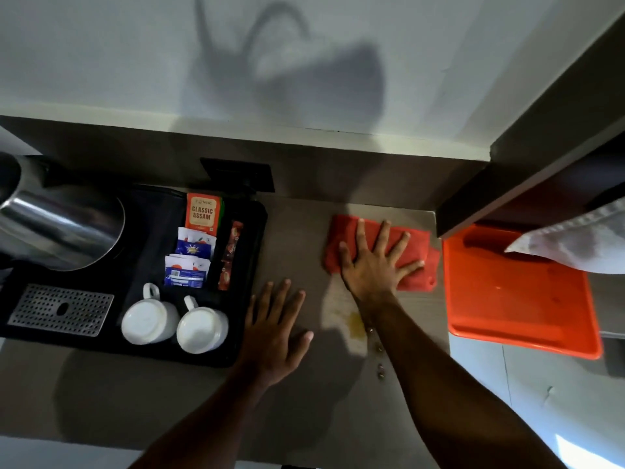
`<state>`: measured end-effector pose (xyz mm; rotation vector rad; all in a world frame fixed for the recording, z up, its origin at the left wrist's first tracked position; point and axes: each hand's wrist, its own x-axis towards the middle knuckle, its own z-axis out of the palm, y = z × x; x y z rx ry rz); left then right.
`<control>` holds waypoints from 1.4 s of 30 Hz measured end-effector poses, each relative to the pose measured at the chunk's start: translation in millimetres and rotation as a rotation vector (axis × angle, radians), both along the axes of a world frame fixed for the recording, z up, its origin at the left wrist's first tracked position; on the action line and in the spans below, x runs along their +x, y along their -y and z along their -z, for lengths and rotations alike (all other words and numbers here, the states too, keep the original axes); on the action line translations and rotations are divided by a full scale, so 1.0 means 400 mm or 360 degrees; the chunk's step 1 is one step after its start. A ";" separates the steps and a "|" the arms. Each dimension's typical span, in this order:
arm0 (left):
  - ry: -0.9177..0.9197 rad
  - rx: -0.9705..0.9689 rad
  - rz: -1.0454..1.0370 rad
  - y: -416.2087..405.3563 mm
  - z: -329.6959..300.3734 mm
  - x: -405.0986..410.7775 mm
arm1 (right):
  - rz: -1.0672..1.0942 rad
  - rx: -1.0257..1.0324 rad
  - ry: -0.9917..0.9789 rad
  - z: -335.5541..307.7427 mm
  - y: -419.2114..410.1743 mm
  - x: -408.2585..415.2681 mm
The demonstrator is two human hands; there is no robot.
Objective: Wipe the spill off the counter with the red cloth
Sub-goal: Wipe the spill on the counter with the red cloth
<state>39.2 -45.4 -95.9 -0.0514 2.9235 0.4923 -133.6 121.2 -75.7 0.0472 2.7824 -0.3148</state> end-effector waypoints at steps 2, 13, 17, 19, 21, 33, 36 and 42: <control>-0.0006 -0.0002 -0.0004 0.002 0.003 0.003 | -0.0336 0.0044 -0.0075 0.013 0.021 0.026; -0.0059 0.0006 -0.0013 0.006 0.013 0.004 | -0.0124 0.0033 -0.0109 0.046 0.054 -0.020; -0.0045 0.0006 -0.0021 0.000 0.007 -0.001 | -0.0569 0.0110 -0.0131 0.035 -0.076 0.099; -0.0053 -0.0003 -0.0017 0.003 0.011 -0.001 | -0.0234 0.0121 -0.0118 0.036 -0.110 0.048; -0.0055 -0.0021 -0.0006 0.006 0.014 0.004 | 0.0309 0.0036 -0.0101 0.030 -0.037 -0.041; -0.0135 -0.0029 -0.0019 0.002 0.008 0.002 | 0.0124 0.0100 -0.0176 0.049 -0.042 -0.080; -0.0121 -0.0027 -0.0017 0.000 0.003 0.004 | -0.0257 0.0090 -0.0223 0.044 0.006 0.001; -0.0123 -0.0035 -0.0024 0.000 0.008 0.003 | -0.0314 0.0190 -0.0280 0.053 -0.195 0.023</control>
